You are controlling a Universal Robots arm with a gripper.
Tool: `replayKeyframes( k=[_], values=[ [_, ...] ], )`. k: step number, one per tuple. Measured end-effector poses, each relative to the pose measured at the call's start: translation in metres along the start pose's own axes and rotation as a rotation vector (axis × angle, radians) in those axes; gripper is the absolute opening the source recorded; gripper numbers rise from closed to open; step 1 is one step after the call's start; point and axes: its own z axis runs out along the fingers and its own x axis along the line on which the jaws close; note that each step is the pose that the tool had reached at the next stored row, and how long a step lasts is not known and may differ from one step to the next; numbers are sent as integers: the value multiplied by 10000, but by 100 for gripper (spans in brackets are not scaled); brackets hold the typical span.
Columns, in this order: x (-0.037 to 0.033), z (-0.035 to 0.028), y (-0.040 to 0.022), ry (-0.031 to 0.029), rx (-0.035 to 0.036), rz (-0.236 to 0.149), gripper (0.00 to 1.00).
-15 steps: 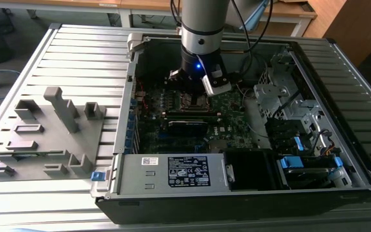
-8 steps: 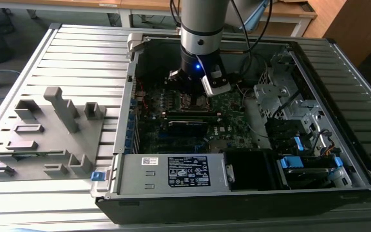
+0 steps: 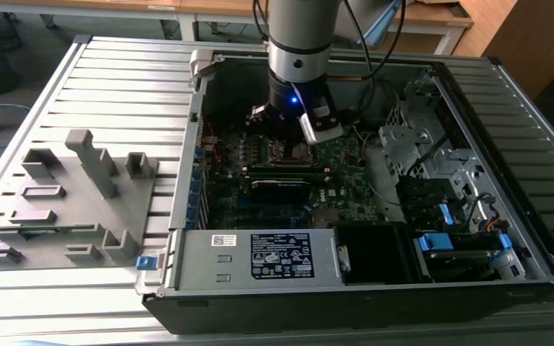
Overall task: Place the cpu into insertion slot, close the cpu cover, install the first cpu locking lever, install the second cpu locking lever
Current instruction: 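Install the second cpu locking lever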
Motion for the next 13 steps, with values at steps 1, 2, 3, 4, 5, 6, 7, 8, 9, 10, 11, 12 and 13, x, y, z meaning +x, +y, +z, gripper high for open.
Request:
replayKeyframes(
  k=[1, 2, 3, 4, 5, 6, 7, 8, 9, 10, 11, 12, 13],
  values=[
    [4, 2, -1, 0, 0, 0, 11],
    [6, 3, -1, 1, 1, 0, 11],
    [13, 5, -2, 0, 0, 0, 11],
    [21, 7, -4, 0, 0, 0, 11],
    [22, 7, -4, 0, 0, 0, 11],
    [23, 7, -4, 0, 1, 1, 11],
    [27, 9, -5, 0, 0, 2, 11],
    [31, 11, -5, -1, -1, 1, 11],
    [36, 13, -6, 0, 0, 0, 11],
    [43, 15, -8, 0, 1, 0, 11],
    [50, 18, -9, 0, 0, 0, 11],
    [56, 21, -10, -1, 0, 0, 11],
    [60, 24, -10, 0, 1, 0, 11]
  ],
)
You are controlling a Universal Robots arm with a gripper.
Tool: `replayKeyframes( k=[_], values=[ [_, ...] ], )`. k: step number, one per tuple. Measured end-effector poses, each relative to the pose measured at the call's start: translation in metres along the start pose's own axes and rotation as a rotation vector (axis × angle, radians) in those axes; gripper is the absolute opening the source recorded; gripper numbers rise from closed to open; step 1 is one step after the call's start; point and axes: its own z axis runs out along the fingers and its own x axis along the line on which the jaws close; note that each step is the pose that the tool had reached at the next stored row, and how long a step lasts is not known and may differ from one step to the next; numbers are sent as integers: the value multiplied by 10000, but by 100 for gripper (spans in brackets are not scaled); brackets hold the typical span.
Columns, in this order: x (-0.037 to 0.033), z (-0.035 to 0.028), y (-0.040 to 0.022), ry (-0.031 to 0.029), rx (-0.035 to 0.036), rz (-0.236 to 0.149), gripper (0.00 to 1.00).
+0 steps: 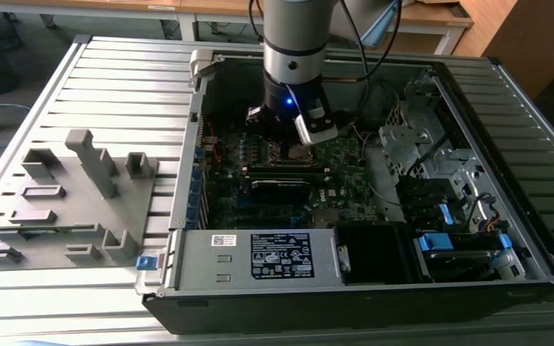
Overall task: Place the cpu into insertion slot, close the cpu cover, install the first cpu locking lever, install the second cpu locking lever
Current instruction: 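Install the second cpu locking lever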
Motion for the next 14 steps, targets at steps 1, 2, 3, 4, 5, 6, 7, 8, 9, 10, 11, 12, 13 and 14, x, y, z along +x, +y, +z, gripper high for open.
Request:
replayKeyframes(
  k=[1, 2, 3, 4, 5, 6, 7, 8, 9, 10, 11, 12, 13, 14],
  values=[
    [1, 0, 0, 1, 1, 0, 11],
    [1, 1, 0, 1, 1, -1, 11],
    [1, 2, 0, 0, -1, 0, 11],
    [1, 2, 0, 0, 0, 0, 11],
    [2, 2, 0, 0, 0, 0, 11],
    [4, 3, -1, 0, -1, 0, 11],
    [8, 6, -1, -1, -3, 2, 11],
    [12, 10, -2, -1, -3, 1, 11],
    [15, 15, -2, -1, -2, 0, 11],
    [16, 21, -4, 0, -1, -1, 11],
    [17, 24, -4, 0, 0, -2, 11],
    [17, 24, -4, 1, 1, -2, 11],
    [18, 24, -5, 1, 2, -1, 11],
    [18, 24, -4, 1, 2, -1, 11]
  ],
)
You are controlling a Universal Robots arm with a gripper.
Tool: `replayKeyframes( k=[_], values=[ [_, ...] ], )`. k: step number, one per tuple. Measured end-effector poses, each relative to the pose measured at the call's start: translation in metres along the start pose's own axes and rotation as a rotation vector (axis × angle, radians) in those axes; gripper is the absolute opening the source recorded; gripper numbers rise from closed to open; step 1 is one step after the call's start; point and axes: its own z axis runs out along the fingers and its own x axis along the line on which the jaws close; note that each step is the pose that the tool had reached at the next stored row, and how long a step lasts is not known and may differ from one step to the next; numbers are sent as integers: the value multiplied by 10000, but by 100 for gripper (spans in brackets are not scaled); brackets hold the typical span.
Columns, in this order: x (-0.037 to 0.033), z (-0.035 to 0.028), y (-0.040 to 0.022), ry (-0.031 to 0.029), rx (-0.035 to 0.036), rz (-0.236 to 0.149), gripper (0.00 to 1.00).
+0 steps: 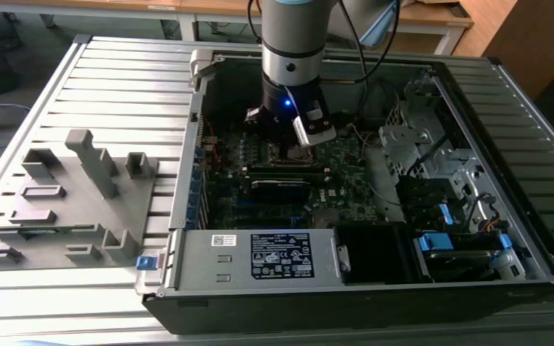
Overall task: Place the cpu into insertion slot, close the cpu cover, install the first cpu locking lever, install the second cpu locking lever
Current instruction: 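Install the second cpu locking lever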
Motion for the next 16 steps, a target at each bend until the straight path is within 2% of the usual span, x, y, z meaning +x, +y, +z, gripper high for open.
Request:
replayKeyframes(
  k=[16],
  values=[
    [28, 66, -8, -1, -1, 0, 11]
  ],
)
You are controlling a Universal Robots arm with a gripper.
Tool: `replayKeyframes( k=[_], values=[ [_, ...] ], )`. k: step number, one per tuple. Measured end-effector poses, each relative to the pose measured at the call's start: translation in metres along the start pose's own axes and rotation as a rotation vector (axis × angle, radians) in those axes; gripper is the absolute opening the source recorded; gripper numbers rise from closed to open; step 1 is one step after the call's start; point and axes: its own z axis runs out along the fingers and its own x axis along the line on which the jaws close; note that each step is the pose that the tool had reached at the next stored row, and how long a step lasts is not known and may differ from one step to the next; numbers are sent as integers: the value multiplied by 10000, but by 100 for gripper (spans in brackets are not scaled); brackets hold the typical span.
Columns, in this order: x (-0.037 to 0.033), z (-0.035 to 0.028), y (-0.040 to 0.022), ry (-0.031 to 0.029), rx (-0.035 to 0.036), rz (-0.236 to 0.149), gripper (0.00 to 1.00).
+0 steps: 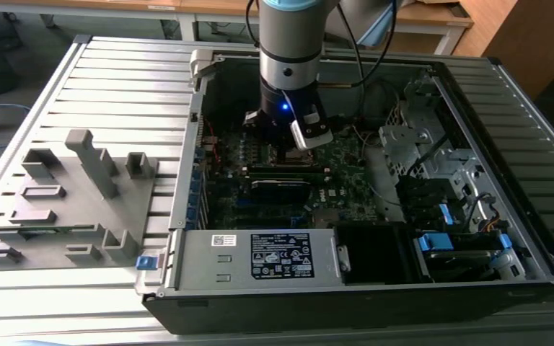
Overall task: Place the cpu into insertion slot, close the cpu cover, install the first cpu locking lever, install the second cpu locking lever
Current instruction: 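Install the second cpu locking lever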
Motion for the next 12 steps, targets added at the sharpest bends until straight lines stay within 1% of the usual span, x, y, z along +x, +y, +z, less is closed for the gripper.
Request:
replayKeyframes(
  k=[6, 12],
  values=[
    [16, 1, -6, -9, -3, 0, 11],
    [77, 9, -21, -38, -7, -2, 11]
  ],
)
